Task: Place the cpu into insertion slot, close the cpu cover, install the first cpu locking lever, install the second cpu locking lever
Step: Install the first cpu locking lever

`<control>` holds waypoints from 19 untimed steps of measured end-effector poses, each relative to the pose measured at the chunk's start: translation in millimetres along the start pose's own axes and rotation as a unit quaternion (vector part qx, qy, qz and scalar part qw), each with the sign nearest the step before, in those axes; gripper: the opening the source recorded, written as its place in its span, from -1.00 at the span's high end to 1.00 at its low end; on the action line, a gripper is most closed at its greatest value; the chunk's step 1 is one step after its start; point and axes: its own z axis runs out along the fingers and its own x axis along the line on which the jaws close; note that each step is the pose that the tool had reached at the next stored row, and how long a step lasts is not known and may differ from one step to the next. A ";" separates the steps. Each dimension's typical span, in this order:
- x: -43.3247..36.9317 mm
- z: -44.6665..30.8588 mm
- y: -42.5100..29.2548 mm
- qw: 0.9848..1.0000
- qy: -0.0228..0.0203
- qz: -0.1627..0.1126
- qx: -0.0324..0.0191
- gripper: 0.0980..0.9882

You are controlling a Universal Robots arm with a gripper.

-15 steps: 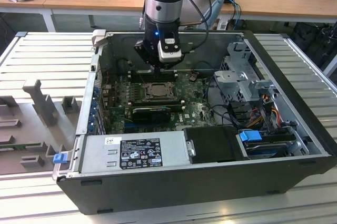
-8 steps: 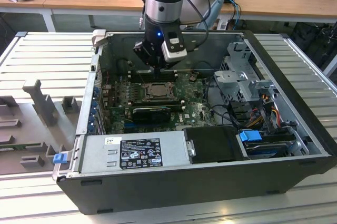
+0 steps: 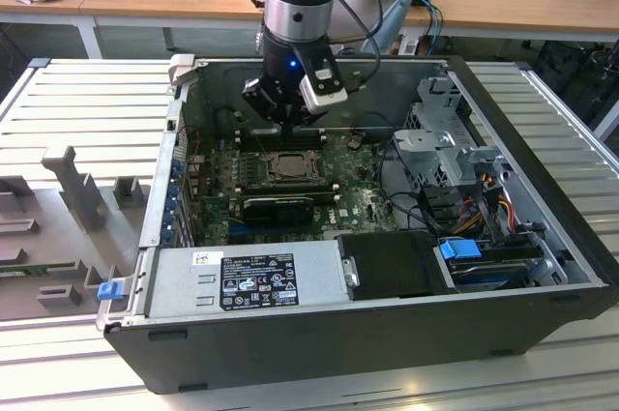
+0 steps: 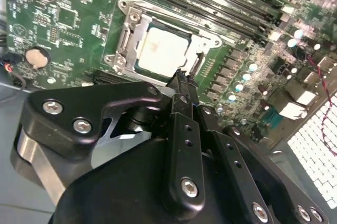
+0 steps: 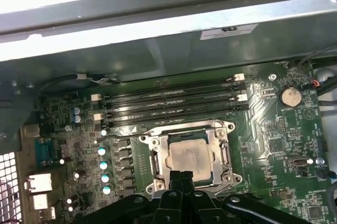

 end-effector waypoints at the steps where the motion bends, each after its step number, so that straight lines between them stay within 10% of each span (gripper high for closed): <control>1: 3.3 0.2 -0.4 1.000 0.000 0.000 0.000 0.98; 8: 36.6 2.6 -2.0 1.000 -0.003 0.000 0.000 0.98; 19: 59.6 5.2 9.5 1.000 -0.003 -0.002 -0.003 0.98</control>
